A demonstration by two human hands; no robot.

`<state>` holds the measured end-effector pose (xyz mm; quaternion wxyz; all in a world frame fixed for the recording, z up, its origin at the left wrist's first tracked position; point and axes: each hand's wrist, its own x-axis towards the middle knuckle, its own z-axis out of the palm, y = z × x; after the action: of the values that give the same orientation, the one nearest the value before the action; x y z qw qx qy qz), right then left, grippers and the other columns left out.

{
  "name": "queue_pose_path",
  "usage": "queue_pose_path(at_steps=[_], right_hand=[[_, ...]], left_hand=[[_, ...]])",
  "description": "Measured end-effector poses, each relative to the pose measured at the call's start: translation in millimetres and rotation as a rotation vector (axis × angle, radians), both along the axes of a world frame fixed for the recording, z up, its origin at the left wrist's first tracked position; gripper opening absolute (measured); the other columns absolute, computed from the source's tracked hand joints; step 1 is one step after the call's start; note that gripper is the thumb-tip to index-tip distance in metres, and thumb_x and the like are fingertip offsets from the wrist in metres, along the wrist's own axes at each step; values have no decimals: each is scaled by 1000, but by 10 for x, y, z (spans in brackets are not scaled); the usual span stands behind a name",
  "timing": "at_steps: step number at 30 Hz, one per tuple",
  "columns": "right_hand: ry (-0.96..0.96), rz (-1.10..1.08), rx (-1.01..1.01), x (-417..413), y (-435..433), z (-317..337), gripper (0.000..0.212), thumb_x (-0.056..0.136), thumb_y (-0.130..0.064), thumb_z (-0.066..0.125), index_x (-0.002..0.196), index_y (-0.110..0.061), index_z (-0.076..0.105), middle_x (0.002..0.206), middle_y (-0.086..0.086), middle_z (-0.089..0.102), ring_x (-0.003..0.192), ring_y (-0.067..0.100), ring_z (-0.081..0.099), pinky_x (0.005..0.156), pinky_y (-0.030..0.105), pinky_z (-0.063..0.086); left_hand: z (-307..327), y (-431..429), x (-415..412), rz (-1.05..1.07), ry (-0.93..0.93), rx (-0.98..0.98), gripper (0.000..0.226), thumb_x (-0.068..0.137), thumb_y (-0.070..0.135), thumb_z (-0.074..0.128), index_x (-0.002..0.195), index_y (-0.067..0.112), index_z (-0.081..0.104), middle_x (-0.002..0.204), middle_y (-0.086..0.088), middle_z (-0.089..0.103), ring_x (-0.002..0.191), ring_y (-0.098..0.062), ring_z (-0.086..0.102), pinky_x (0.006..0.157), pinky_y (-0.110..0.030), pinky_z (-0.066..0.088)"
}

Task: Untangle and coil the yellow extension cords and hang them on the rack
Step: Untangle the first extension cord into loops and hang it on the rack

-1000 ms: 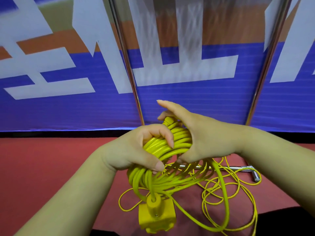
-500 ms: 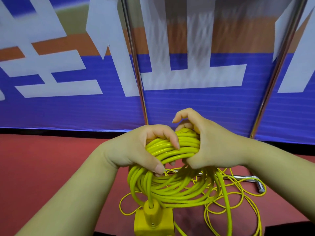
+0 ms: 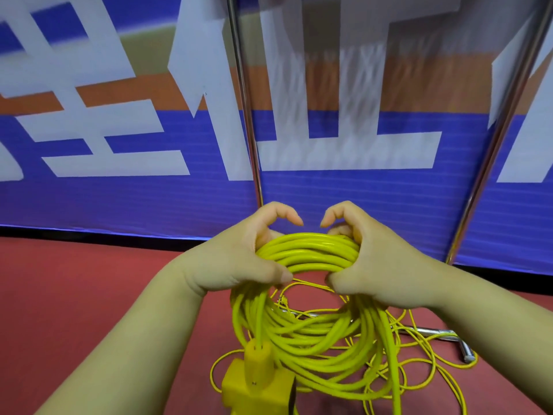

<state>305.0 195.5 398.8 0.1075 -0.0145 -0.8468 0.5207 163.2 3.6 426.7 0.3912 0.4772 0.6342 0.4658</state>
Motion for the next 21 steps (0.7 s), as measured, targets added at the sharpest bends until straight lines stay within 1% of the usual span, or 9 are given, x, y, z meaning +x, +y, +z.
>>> queue_pose_path(at_steps=[2, 3, 5, 7, 8, 11, 15, 18, 21], right_hand=[[-19, -67, -46, -3, 13, -8, 62, 53, -18, 77, 105, -36, 48, 88, 3, 64, 57, 21, 46, 53, 40, 43], [-14, -118, -51, -21, 31, 3, 61, 52, -20, 76, 104, -35, 48, 87, 6, 65, 56, 19, 46, 53, 39, 42], [-14, -220, -63, -48, 76, 10, 59, 50, -22, 77, 101, -35, 50, 87, 10, 66, 56, 17, 49, 54, 39, 44], [-30, -265, -98, -67, 109, 32, 58, 49, -22, 77, 99, -36, 51, 89, 11, 66, 55, 17, 50, 53, 38, 44], [-36, -282, -109, -70, 127, 34, 57, 49, -22, 77, 97, -38, 51, 90, 12, 66, 54, 17, 49, 51, 37, 43], [-21, -325, -134, -70, 204, 49, 54, 50, -21, 78, 94, -40, 51, 84, 13, 62, 53, 19, 47, 51, 37, 40], [-12, -310, -173, -40, 315, 88, 52, 67, -2, 78, 104, -26, 53, 66, 1, 53, 50, 19, 43, 51, 35, 36], [-5, -282, -193, -43, 360, 120, 52, 69, 2, 77, 107, -25, 53, 65, 1, 52, 50, 19, 41, 51, 34, 35], [10, -220, -214, -44, 433, 181, 55, 72, 4, 78, 111, -24, 52, 66, 2, 53, 54, 19, 43, 51, 33, 36]], left_hand=[[-71, 13, -9, 135, 130, 44, 61, 75, 12, 78, 126, 30, 50, 86, -25, 61, 70, -26, 55, 63, -38, 46], [-108, 36, 1, 220, 190, 73, 60, 74, 23, 79, 126, 34, 52, 89, -25, 62, 71, -27, 56, 65, -41, 46], [-212, 89, 24, 349, 311, 114, 55, 74, 37, 76, 124, 38, 53, 92, -11, 67, 74, -24, 62, 69, -42, 52], [-306, 148, 30, 403, 405, 105, 51, 78, 35, 72, 125, 40, 52, 95, -1, 70, 81, -22, 66, 78, -43, 55], [-346, 168, 23, 410, 428, 92, 55, 79, 31, 73, 127, 42, 49, 96, 2, 70, 83, -21, 67, 81, -43, 55], [-404, 182, -31, 389, 409, 52, 74, 76, 18, 79, 136, 43, 44, 98, 7, 70, 89, -18, 69, 85, -41, 56], [-422, 238, -66, 396, 344, 77, 79, 72, 6, 80, 135, 39, 47, 105, 9, 69, 96, -15, 69, 86, -31, 57], [-405, 302, -135, 412, 255, 92, 73, 70, 2, 77, 132, 32, 52, 98, -2, 72, 87, -24, 71, 83, -46, 59], [-316, 332, -172, 405, 156, 143, 66, 68, -2, 73, 124, 28, 56, 88, -9, 67, 76, -23, 63, 73, -44, 55]])
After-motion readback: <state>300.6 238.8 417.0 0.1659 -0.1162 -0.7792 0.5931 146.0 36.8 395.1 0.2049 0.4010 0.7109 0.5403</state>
